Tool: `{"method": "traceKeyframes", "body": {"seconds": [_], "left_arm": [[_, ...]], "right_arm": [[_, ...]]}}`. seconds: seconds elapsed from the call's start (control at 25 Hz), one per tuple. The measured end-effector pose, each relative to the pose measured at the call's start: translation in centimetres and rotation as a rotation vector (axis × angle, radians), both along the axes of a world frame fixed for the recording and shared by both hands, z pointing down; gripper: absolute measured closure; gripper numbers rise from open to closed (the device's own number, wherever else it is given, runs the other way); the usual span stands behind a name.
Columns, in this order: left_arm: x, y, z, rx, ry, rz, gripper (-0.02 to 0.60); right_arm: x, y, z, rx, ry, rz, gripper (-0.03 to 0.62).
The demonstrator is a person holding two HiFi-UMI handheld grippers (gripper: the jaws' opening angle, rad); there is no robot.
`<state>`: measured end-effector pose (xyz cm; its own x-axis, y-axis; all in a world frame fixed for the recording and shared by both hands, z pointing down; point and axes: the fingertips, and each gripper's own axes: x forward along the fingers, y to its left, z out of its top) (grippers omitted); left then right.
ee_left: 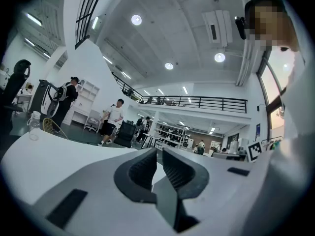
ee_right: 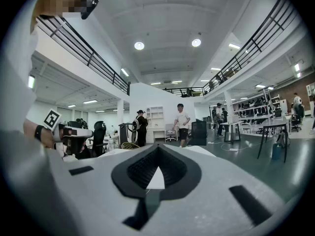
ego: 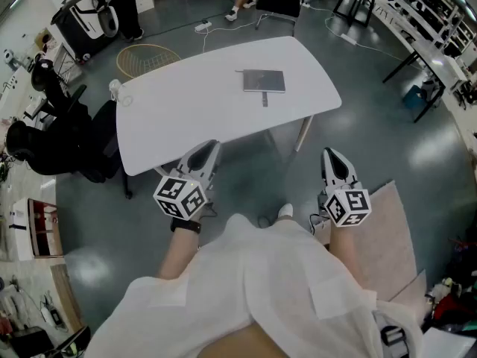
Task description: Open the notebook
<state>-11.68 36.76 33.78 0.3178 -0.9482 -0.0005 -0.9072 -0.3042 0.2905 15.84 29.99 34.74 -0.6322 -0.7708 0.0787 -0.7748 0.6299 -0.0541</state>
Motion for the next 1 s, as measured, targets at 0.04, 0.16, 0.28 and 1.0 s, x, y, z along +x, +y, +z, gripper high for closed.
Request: {"method": "traceKeyframes", "body": {"seconds": [0.04,0.16,0.28,1.0], "left_arm": [[0.2,0.0,0.0,0.005,0.005,-0.003,0.545],[0.4,-0.3,0.0,0.011,0.012,-0.009,0.545],[0.3,-0.7,0.1,0.007,0.013,-0.005,0.545],[5.7,-8.5,0.0,0.09,0.013,0.137,0.545]], "right_arm": [[0.1,-0.1,0.0,0.001,0.0,-0.003,0.592],[0.1,-0.2,0.1,-0.001,-0.002,-0.011,0.592],[0.0,-0.3,0.3,-0.007,-0.004,-0.012,0.592],[1.6,-7.7,0.7,-0.01,-0.086,-0.086,0.589]]}}
